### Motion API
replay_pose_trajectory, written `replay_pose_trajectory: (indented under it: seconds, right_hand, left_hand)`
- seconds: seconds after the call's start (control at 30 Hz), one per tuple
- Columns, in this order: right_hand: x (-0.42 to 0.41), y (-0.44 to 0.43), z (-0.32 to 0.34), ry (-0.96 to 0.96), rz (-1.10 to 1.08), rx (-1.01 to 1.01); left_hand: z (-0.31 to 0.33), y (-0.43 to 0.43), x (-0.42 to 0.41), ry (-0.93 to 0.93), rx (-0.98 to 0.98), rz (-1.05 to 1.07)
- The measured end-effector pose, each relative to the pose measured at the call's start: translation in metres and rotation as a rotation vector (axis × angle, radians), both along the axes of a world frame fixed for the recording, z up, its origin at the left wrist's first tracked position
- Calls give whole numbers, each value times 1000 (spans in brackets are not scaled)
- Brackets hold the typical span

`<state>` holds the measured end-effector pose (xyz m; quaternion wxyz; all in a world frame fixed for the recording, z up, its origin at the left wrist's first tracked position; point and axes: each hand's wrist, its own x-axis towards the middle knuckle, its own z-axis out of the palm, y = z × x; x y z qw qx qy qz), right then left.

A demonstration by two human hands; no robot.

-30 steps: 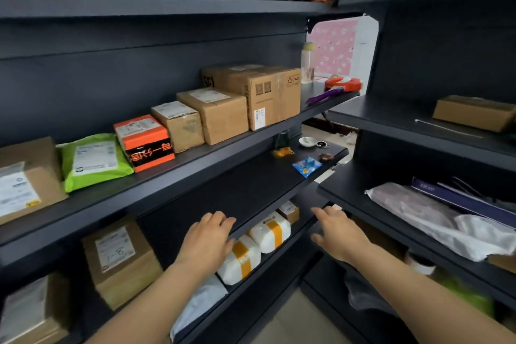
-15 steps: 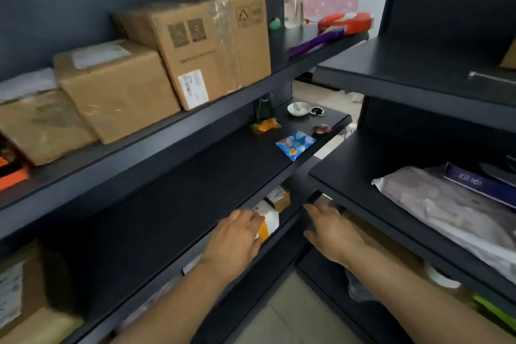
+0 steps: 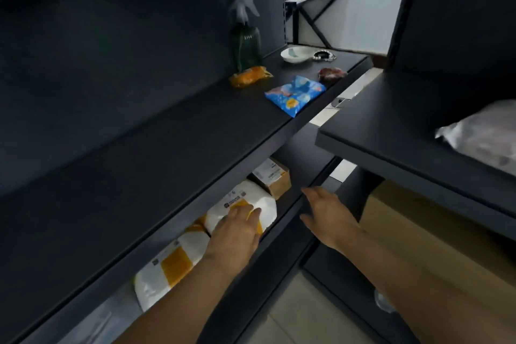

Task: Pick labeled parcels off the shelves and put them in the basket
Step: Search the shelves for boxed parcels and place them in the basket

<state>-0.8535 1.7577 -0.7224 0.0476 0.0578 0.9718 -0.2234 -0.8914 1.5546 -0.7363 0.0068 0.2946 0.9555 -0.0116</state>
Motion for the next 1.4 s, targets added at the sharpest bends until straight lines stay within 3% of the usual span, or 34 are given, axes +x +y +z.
replay_pose_trajectory:
  seconds: [0.23, 0.4, 0.53, 0.7, 0.9, 1.27, 1.4]
  right_hand:
    - [-67, -4, -96, 165, -2, -27]
    - [-105, -6, -130, 255, 42, -8]
    - [-142, -12, -143, 246, 78, 70]
    - [-178, -12, -158, 90, 77, 45]
    - [-168, -13, -164, 214, 67, 16]
    - [-151, -21, -159, 159, 130, 38]
    - [-129, -32, -150, 302, 122, 32]
  left_hand:
    - [-87, -18, -58, -29, -74, 238]
    - [-115, -29, -67, 36, 58, 258]
    - [-118, -32, -70, 82, 150, 224]
    - [-116, -30, -75, 61, 177, 237]
    - [-111, -29, -72, 29, 171, 263]
    - [-105, -35, -47, -12, 98, 288]
    - [-104, -36, -45, -60, 71, 308]
